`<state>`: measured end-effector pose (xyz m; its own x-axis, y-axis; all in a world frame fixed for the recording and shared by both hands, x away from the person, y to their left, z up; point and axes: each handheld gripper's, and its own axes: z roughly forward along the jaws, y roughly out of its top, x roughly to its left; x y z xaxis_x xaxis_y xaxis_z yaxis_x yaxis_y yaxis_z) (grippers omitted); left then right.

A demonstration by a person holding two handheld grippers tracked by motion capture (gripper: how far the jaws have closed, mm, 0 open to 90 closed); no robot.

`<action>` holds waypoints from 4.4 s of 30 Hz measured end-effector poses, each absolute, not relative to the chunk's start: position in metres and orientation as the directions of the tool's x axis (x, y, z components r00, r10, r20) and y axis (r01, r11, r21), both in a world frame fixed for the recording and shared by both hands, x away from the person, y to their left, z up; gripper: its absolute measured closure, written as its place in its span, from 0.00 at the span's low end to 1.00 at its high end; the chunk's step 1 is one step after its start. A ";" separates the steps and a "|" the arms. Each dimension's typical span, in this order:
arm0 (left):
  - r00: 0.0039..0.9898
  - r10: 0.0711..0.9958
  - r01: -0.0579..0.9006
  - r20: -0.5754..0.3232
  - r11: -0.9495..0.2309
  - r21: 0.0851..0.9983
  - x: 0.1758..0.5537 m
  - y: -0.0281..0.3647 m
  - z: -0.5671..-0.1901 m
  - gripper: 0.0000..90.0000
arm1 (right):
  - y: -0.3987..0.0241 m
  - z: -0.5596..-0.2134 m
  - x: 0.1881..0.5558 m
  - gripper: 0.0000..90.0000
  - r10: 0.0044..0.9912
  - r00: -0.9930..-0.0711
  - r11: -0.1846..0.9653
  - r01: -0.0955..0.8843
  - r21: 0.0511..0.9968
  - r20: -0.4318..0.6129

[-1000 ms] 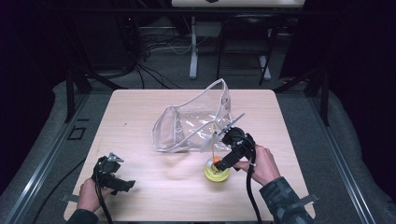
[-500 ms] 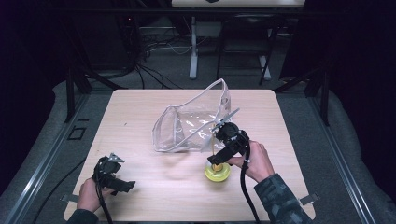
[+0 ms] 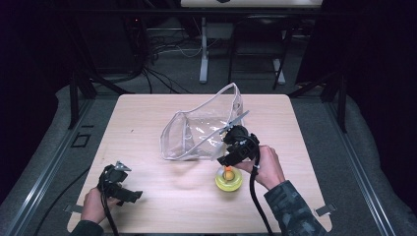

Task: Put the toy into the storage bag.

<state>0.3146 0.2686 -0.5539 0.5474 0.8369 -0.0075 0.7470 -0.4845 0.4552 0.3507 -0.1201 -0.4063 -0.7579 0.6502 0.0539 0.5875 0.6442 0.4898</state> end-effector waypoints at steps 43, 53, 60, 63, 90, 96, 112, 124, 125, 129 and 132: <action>0.557 0.831 0.749 -0.007 -0.499 0.436 0.315 0.268 -0.555 0.00 | -0.121 -0.402 0.352 0.97 0.611 -0.787 0.668 0.567 0.483 0.079; 0.557 0.831 0.747 -0.004 -0.499 0.438 0.315 0.268 -0.555 0.00 | -0.128 -0.402 0.349 0.98 0.615 -0.785 0.658 0.561 0.502 0.071; 0.556 0.831 0.747 -0.005 -0.497 0.442 0.315 0.269 -0.555 0.01 | -0.130 -0.401 0.348 0.98 0.621 -0.781 0.648 0.563 0.513 0.072; 0.557 0.830 0.746 -0.005 -0.498 0.441 0.315 0.269 -0.555 0.01 | -0.130 -0.400 0.349 0.98 0.619 -0.782 0.655 0.565 0.503 0.073; 0.565 0.825 0.746 -0.010 -0.506 0.433 0.316 0.268 -0.556 0.00 | -0.116 -0.370 0.361 0.98 0.545 -0.835 0.824 0.549 0.138 0.071; 0.565 0.825 0.746 -0.012 -0.505 0.434 0.316 0.268 -0.556 0.00 | -0.118 -0.363 0.366 0.98 0.543 -0.837 0.831 0.547 0.108 0.063; 0.569 0.822 0.744 -0.009 -0.510 0.433 0.316 0.268 -0.556 0.00 | -0.118 -0.336 0.367 0.97 0.535 -0.845 0.839 0.533 0.108 0.015; 0.574 0.819 0.742 -0.012 -0.514 0.431 0.317 0.267 -0.557 0.00 | -0.116 -0.317 0.368 0.98 0.528 -0.849 0.845 0.525 0.101 -0.004; 0.573 0.820 0.744 -0.014 -0.513 0.428 0.317 0.267 -0.557 0.00 | -0.116 -0.314 0.368 0.97 0.527 -0.850 0.847 0.524 0.093 -0.008; 0.571 0.820 0.745 -0.015 -0.511 0.428 0.316 0.269 -0.557 0.00 | -0.116 -0.306 0.369 0.97 0.531 -0.847 0.843 0.528 0.102 -0.010; 0.565 0.825 0.748 -0.015 -0.504 0.432 0.316 0.270 -0.557 0.00 | -0.117 -0.297 0.369 0.97 0.532 -0.847 0.843 0.527 0.109 -0.017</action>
<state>0.3157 0.2698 -0.5566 0.5650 0.8249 -0.0151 0.7478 -0.5043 0.4318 0.3692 -0.1170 -0.2975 -0.8468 0.5317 -0.0167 0.5271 0.8428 0.1089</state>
